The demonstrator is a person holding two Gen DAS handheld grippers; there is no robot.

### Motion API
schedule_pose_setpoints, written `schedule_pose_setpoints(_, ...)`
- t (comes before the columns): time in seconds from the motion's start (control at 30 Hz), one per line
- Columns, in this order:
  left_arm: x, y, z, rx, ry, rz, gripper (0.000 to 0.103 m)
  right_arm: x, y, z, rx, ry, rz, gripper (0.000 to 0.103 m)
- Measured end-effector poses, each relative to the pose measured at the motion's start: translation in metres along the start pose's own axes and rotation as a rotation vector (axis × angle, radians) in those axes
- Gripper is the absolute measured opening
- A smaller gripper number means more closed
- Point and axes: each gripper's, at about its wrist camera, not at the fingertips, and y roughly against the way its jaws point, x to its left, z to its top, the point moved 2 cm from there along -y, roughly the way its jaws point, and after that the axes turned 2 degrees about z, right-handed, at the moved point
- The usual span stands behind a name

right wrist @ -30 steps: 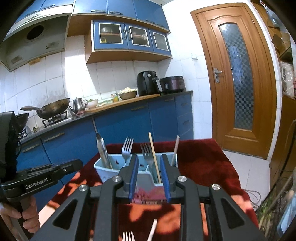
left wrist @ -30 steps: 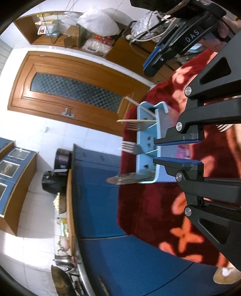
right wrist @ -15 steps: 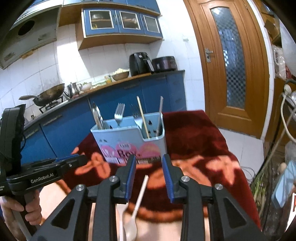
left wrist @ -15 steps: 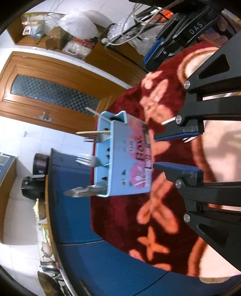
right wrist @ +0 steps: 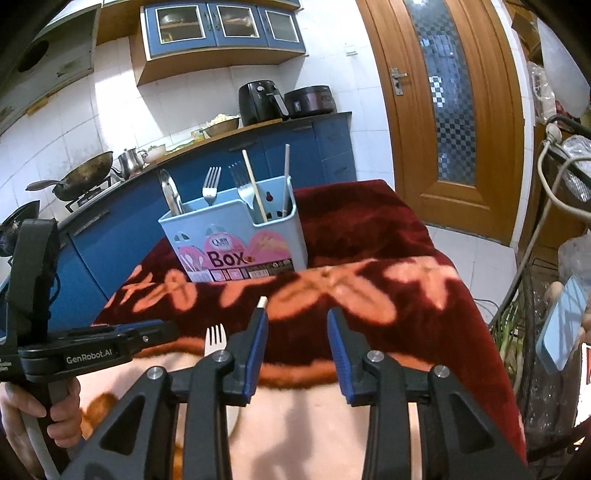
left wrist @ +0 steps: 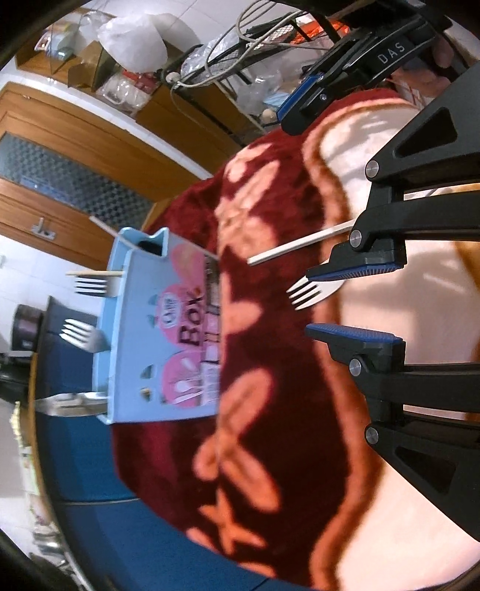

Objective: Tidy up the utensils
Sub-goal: 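Move the left tool onto the white plastic fork while the right tool approaches a white plastic utensil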

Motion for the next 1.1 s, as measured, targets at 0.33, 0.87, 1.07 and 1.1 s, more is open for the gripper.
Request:
schedule_pose_setpoints(0.33, -0.013, -0.021, -0.013, 0.128, 0.047, -0.084, 0.023, -0.015, 0.005, -0.008, 0.001, -0.033, 0.002, 0.037)
schedule_pose_setpoints(0.87, -0.009, -0.044, -0.015, 0.206, 0.146, -0.159, 0.007, -0.026, 0.002, -0.015, 0.02, -0.055, 0.009, 0.037)
schedule_pose_setpoints(1.07, 0.004, -0.041, -0.016, 0.175, 0.192, -0.198, 0.007, -0.02, -0.005, -0.014, 0.054, -0.044, 0.024, 0.037)
schedule_pose_setpoints(1.1, 0.006, -0.039, -0.015, 0.166, 0.194, -0.198, 0.007, -0.019, -0.007, -0.014, 0.064, -0.046, 0.031, 0.037)
